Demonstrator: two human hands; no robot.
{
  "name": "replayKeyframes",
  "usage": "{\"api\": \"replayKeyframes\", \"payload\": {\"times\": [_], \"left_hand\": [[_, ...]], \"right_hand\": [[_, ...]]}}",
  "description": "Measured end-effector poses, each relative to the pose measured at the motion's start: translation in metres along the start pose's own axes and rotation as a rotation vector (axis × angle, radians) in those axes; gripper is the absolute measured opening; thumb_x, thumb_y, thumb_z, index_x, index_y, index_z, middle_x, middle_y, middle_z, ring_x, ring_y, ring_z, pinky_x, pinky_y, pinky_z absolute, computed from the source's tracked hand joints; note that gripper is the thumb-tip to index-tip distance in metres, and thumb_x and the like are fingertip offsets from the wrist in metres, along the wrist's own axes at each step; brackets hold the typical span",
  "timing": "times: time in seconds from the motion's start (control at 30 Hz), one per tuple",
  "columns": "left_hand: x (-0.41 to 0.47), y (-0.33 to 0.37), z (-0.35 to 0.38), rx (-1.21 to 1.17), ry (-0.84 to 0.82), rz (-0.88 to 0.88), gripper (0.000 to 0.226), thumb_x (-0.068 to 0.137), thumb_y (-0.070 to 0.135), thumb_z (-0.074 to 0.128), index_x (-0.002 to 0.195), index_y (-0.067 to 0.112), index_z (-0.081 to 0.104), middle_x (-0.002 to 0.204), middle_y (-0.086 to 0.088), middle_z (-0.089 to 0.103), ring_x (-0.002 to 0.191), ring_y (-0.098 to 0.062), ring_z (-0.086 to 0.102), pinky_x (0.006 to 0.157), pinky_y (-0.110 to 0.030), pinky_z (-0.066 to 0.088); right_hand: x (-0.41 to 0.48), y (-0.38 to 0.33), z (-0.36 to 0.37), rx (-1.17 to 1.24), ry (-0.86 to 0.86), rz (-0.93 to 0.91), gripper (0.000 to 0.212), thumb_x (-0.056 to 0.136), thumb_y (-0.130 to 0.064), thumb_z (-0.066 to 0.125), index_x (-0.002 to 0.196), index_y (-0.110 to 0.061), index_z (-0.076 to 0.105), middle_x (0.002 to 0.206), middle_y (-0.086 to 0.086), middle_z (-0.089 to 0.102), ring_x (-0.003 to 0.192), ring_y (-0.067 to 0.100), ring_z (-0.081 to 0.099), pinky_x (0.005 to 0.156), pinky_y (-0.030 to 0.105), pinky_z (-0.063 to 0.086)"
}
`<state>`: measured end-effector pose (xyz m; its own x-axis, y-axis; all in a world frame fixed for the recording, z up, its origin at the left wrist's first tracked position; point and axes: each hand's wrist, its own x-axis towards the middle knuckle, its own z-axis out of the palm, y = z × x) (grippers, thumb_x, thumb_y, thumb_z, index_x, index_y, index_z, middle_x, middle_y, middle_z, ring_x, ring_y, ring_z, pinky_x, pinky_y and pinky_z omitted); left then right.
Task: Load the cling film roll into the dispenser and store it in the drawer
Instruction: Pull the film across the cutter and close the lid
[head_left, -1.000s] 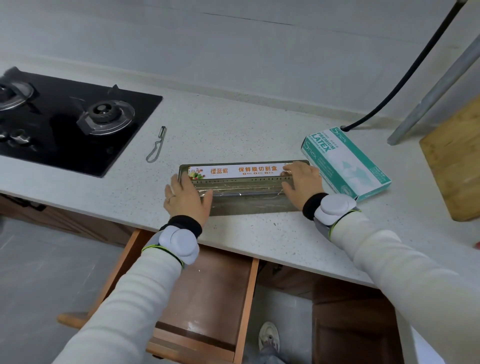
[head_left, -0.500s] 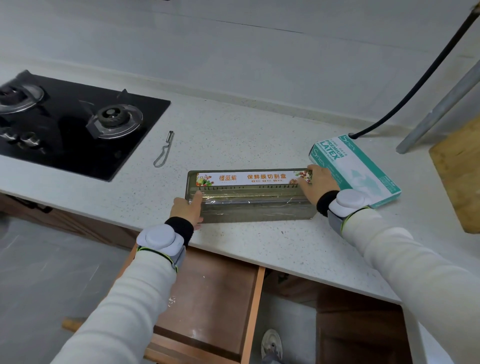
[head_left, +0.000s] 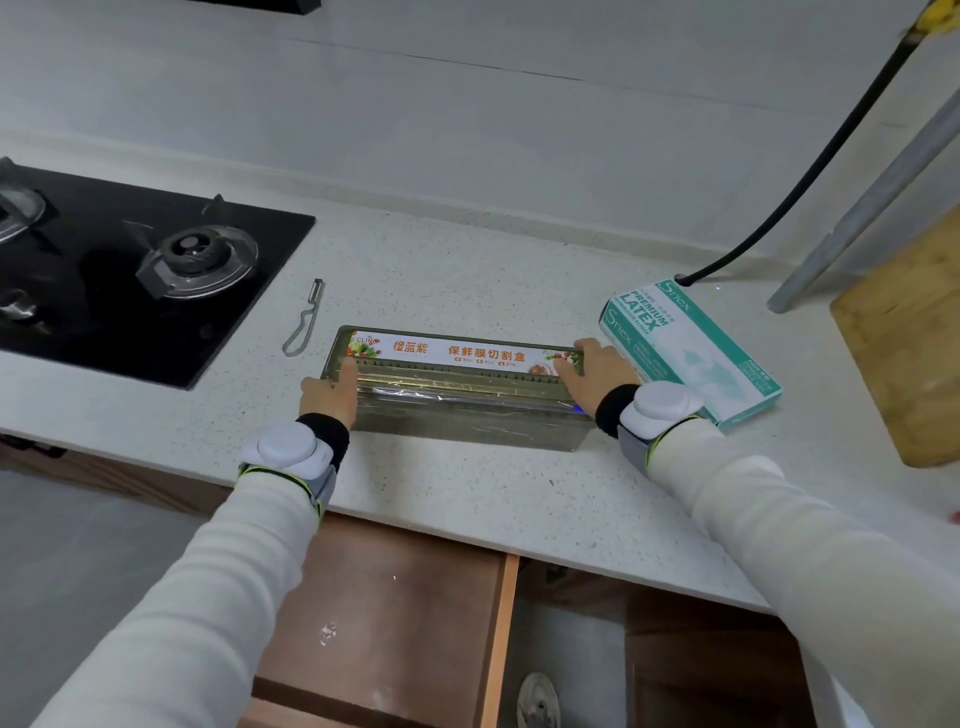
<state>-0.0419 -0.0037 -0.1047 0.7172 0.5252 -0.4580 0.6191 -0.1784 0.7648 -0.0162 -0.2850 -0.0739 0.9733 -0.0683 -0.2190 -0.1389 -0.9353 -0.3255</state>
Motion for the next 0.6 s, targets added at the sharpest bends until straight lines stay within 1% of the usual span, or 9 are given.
{"api": "replayKeyframes", "payload": {"times": [0.1,0.17,0.23,0.27,0.3,0.37,0.4,0.47,0.6], "left_hand": [[0.001,0.001,0.003,0.022,0.019,0.005,0.075,0.094,0.049,0.04,0.142,-0.006,0.021,0.141,-0.025,0.04,0.125,-0.041,0.046,0.103,-0.047,0.042],[-0.004,0.004,0.01,0.093,0.065,0.008,0.075,0.095,0.048,0.038,0.143,-0.006,0.019,0.142,-0.027,0.037,0.127,-0.041,0.043,0.105,-0.048,0.039],[-0.014,0.013,0.016,0.197,0.141,0.026,0.076,0.095,0.048,0.038,0.146,-0.003,0.013,0.149,-0.027,0.023,0.134,-0.043,0.031,0.11,-0.049,0.03],[-0.02,0.017,0.016,0.245,0.176,0.066,0.077,0.095,0.048,0.039,0.147,-0.002,0.011,0.152,-0.026,0.015,0.138,-0.043,0.024,0.112,-0.05,0.026],[-0.027,0.024,0.02,0.283,0.199,0.131,0.078,0.094,0.047,0.04,0.147,-0.002,0.012,0.153,-0.025,0.012,0.14,-0.041,0.02,0.114,-0.05,0.023],[-0.038,0.039,0.031,0.316,0.216,0.284,0.074,0.094,0.045,0.043,0.144,-0.005,0.02,0.152,-0.024,0.017,0.14,-0.039,0.021,0.113,-0.05,0.024],[-0.044,0.047,0.039,0.318,0.201,0.348,0.072,0.094,0.043,0.043,0.143,-0.006,0.022,0.151,-0.023,0.019,0.14,-0.037,0.022,0.114,-0.049,0.025],[-0.056,0.066,0.06,0.306,0.131,0.433,0.071,0.095,0.041,0.042,0.145,-0.004,0.02,0.153,-0.021,0.018,0.142,-0.035,0.019,0.116,-0.046,0.022],[-0.082,0.104,0.117,0.265,-0.025,0.506,0.067,0.096,0.039,0.042,0.145,-0.001,0.021,0.151,-0.019,0.021,0.14,-0.034,0.023,0.116,-0.042,0.022]], "right_hand": [[0.003,0.003,0.0,0.003,-0.006,0.0,0.052,0.097,-0.043,0.037,0.136,-0.009,0.038,0.131,0.02,0.048,0.115,0.035,0.051,0.098,0.042,0.043],[0.005,0.01,-0.003,0.019,-0.002,0.0,0.051,0.097,-0.043,0.038,0.135,-0.009,0.039,0.131,0.019,0.049,0.115,0.035,0.051,0.098,0.041,0.043],[0.009,0.02,-0.005,0.003,0.012,-0.001,0.051,0.097,-0.043,0.038,0.136,-0.01,0.039,0.133,0.018,0.048,0.119,0.034,0.05,0.099,0.039,0.041],[0.011,0.022,-0.007,-0.015,0.021,-0.003,0.052,0.097,-0.043,0.038,0.137,-0.011,0.039,0.135,0.018,0.046,0.122,0.034,0.048,0.1,0.039,0.039],[0.014,0.028,-0.01,-0.03,0.03,0.001,0.052,0.096,-0.044,0.038,0.137,-0.011,0.038,0.138,0.017,0.045,0.124,0.034,0.046,0.102,0.039,0.038],[0.023,0.038,-0.017,-0.046,0.044,0.02,0.054,0.096,-0.045,0.037,0.138,-0.011,0.038,0.14,0.017,0.042,0.125,0.035,0.044,0.104,0.04,0.037],[0.028,0.044,-0.02,-0.058,0.051,0.036,0.055,0.096,-0.045,0.037,0.139,-0.011,0.037,0.14,0.018,0.041,0.125,0.036,0.044,0.104,0.041,0.038],[0.039,0.055,-0.029,-0.081,0.076,0.062,0.056,0.096,-0.046,0.037,0.139,-0.011,0.037,0.139,0.019,0.041,0.122,0.037,0.044,0.102,0.042,0.04],[0.065,0.083,-0.05,-0.107,0.073,0.069,0.055,0.096,-0.045,0.038,0.138,-0.009,0.037,0.138,0.02,0.041,0.122,0.039,0.044,0.102,0.044,0.04]]}}
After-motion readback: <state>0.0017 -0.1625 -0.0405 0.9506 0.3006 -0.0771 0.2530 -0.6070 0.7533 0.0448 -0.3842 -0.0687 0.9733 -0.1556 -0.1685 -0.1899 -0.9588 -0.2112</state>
